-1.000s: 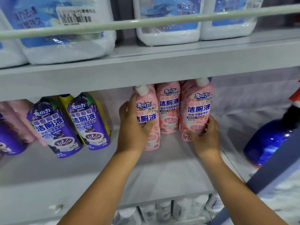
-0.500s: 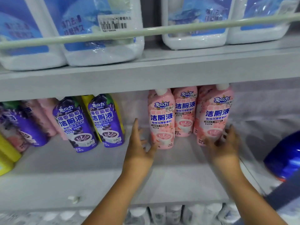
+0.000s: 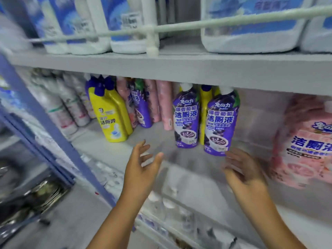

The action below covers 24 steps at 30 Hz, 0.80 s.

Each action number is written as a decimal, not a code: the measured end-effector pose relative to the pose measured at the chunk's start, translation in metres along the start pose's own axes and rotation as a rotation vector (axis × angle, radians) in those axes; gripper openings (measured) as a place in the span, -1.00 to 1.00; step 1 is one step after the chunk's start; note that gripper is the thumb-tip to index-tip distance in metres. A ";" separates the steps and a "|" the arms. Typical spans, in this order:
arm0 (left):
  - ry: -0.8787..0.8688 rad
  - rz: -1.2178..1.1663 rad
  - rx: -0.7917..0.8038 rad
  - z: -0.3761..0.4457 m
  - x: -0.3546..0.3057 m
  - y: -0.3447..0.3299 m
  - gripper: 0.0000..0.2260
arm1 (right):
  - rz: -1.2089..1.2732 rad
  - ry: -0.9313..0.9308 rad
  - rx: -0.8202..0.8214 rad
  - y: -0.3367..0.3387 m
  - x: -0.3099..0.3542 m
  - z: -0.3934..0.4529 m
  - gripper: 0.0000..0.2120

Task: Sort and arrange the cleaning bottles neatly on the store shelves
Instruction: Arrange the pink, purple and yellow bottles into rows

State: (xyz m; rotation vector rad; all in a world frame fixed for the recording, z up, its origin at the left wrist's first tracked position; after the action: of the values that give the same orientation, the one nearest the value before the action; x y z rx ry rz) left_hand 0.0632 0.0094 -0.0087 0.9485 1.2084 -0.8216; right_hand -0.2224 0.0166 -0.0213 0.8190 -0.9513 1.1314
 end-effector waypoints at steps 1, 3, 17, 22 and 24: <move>0.005 0.018 -0.034 0.006 0.003 0.016 -0.53 | 0.025 -0.013 0.046 -0.021 0.001 0.003 -0.51; 0.016 0.029 -0.096 0.021 0.008 0.044 -0.52 | 0.067 -0.024 0.098 -0.055 0.002 0.008 -0.57; -0.140 -0.004 -0.168 0.180 0.022 0.162 -0.60 | 0.009 -0.055 0.037 -0.238 0.009 0.063 -0.65; -0.180 0.086 -0.058 0.235 0.022 0.169 -0.45 | -0.116 0.007 -0.005 -0.291 0.028 0.113 -0.72; -0.201 0.096 0.000 0.251 0.020 0.169 -0.41 | -0.148 0.009 0.002 -0.310 0.033 0.132 -0.75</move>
State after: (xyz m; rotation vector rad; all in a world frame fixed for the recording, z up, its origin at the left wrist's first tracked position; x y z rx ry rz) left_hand 0.3163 -0.1555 0.0204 0.8949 0.9818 -0.8198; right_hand 0.0569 -0.1635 0.0414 0.8703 -0.8676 1.0075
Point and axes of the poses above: each hand's wrist, its own z-axis towards the middle knuckle, its own y-axis out of the back of the hand, x = y × z, the point moved 7 cm from there along z, towards the middle knuckle, and after that the axes turned 7 degrees about y, right-handed, at the moved point
